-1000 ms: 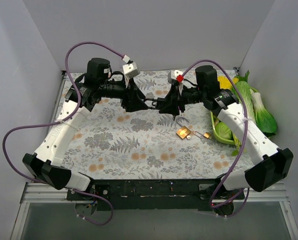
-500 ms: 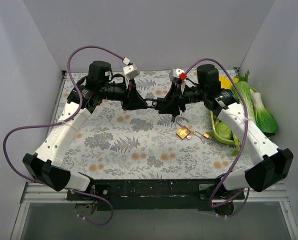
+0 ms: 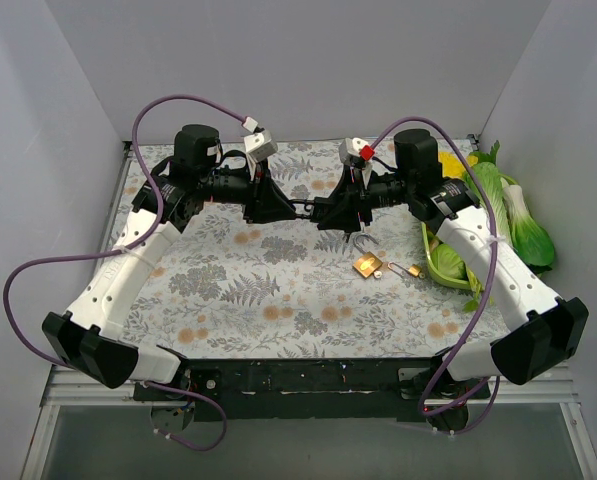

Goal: Lock with the key
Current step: Lock the lock, then place the key at the center of the board.

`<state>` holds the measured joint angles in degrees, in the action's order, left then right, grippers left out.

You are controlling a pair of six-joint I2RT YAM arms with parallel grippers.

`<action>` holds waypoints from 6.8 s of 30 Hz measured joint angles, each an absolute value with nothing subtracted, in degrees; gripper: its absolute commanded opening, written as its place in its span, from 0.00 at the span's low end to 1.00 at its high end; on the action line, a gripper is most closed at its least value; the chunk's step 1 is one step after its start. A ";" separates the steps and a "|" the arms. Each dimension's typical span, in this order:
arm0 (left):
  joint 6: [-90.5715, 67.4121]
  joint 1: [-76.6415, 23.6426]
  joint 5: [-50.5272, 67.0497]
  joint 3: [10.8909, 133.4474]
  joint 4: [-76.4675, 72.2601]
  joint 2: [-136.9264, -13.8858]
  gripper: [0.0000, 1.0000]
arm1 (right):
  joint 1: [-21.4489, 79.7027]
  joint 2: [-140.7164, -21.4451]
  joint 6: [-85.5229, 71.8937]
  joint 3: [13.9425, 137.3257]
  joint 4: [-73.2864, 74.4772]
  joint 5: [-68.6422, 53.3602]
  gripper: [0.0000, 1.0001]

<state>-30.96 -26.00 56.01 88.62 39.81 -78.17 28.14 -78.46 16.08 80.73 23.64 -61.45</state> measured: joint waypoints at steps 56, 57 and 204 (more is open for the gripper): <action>-47.92 -28.88 54.96 67.92 12.12 -77.95 0.00 | 29.21 -84.14 1.89 75.85 17.43 -63.77 0.01; -48.03 -28.88 55.22 67.83 11.81 -77.91 0.00 | 29.21 -84.14 1.89 75.85 17.43 -63.90 0.01; -47.51 8.14 44.31 57.58 27.83 -73.21 0.00 | 29.08 -145.64 -16.62 114.32 -14.79 -17.74 0.80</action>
<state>-47.51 8.14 44.31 57.58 27.83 -73.21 29.08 -145.64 -16.62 114.32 -14.79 -17.74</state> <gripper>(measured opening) 0.099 0.728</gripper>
